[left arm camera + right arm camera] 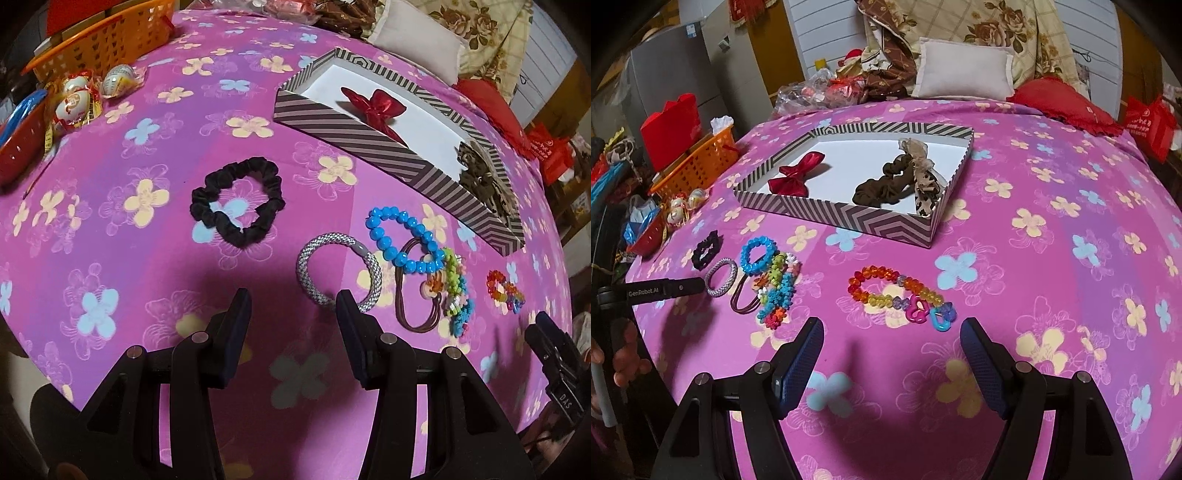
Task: Organize jewelry
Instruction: 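Withdraw both open tools from the tray toward the remaining bracelets, then grasp the colorful bead bracelet with the right tool while the left tool grasps the silver bangle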
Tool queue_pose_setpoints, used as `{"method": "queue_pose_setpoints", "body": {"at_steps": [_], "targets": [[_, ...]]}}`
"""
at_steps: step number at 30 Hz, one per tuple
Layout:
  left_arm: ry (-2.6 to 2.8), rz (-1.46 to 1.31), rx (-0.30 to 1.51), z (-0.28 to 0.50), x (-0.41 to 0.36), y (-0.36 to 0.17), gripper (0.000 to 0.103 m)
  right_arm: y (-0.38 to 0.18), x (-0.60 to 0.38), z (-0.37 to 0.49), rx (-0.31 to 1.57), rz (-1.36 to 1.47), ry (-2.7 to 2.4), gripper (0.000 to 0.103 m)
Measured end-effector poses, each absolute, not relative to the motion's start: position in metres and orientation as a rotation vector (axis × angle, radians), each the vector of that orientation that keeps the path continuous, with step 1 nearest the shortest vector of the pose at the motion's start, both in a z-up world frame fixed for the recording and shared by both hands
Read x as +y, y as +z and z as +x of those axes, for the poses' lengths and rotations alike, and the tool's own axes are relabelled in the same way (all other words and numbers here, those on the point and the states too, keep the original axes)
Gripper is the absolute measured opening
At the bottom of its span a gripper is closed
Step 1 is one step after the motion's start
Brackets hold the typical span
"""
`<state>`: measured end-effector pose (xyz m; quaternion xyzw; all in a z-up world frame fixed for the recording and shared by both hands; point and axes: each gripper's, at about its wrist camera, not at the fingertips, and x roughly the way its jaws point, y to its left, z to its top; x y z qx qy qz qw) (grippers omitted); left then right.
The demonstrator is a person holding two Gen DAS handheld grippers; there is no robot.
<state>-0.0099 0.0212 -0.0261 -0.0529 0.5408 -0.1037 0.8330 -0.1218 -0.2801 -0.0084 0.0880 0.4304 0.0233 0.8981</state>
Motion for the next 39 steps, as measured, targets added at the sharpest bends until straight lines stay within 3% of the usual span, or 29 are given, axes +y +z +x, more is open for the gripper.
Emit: {"method": "queue_pose_setpoints", "body": {"at_steps": [28, 33, 35, 37, 38, 39], "targets": [[-0.159, -0.041, 1.137, -0.002, 0.002, -0.031, 0.047, -0.038, -0.277, -0.077, 0.966, -0.017, 0.17, 0.073], [-0.169, -0.061, 1.132, -0.001, 0.003, -0.031, 0.047, -0.038, -0.277, -0.082, 0.943, -0.038, 0.148, 0.058], [-0.171, -0.056, 1.123, -0.001, 0.002, -0.031, 0.04, -0.037, -0.279, -0.083, 0.938, -0.031, 0.138, 0.043], [-0.17, -0.051, 1.116, -0.001, 0.003, -0.031, 0.019, -0.036, -0.281, -0.085, 0.934, -0.022, 0.131, 0.026], [-0.179, -0.054, 1.117, -0.001, 0.004, -0.031, 0.015, -0.035, -0.282, -0.086, 0.932, -0.015, 0.128, 0.02], [-0.189, -0.061, 1.12, -0.001, 0.004, -0.032, 0.01, -0.035, -0.283, -0.088, 0.931, 0.001, 0.129, 0.02]]}}
